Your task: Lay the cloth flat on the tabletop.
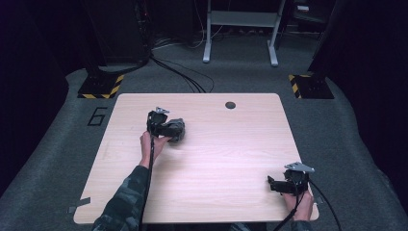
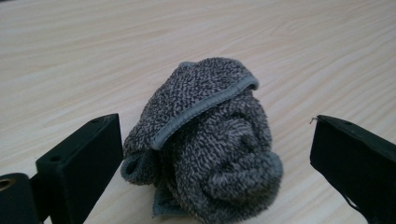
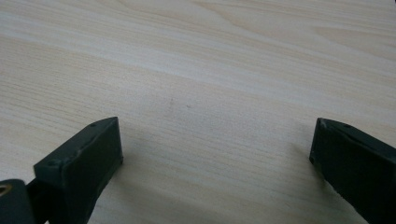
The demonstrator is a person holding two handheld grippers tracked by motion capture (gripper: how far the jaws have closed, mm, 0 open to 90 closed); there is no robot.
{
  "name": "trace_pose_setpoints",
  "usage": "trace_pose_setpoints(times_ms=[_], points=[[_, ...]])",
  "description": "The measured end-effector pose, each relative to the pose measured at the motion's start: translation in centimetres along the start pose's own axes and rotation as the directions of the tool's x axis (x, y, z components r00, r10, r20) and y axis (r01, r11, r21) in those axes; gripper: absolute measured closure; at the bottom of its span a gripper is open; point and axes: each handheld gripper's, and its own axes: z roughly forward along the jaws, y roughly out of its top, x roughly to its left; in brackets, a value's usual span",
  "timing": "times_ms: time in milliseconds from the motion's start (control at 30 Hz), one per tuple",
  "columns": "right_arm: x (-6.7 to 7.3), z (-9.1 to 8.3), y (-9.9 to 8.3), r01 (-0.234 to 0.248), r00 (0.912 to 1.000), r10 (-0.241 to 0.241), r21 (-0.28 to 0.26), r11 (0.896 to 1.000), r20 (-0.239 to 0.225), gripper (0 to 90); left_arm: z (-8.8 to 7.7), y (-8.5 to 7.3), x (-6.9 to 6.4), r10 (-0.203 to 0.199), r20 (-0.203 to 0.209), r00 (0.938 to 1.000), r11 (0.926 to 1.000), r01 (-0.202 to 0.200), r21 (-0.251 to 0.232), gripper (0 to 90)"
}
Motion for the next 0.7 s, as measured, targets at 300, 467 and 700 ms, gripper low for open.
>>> trace_pose_setpoints(times_ms=[300, 467, 700], points=[[0.0, 0.0, 0.0, -0.003, 1.0000, 0.003, 0.001, 1.000, 0.001, 2.3, 2.1, -1.1, -0.1, 0.012, 0.013, 0.9998, 0.9988, -0.013, 0.046, 42.0], [0.0, 0.0, 0.0, -0.006, 1.0000, 0.006, -0.003, 1.000, 0.003, 2.6, 1.4, -1.0, -0.7, 0.037, -0.020, 0.9991, 0.9993, -0.037, -0.009, 65.3], [0.0, -0.1, 0.0, -0.008, 1.0000, 0.008, -0.001, 1.000, 0.004, 3.1, -2.5, -0.1, -1.4, 0.055, -0.006, 0.9985, 0.9939, -0.055, -0.095, 67.6]])
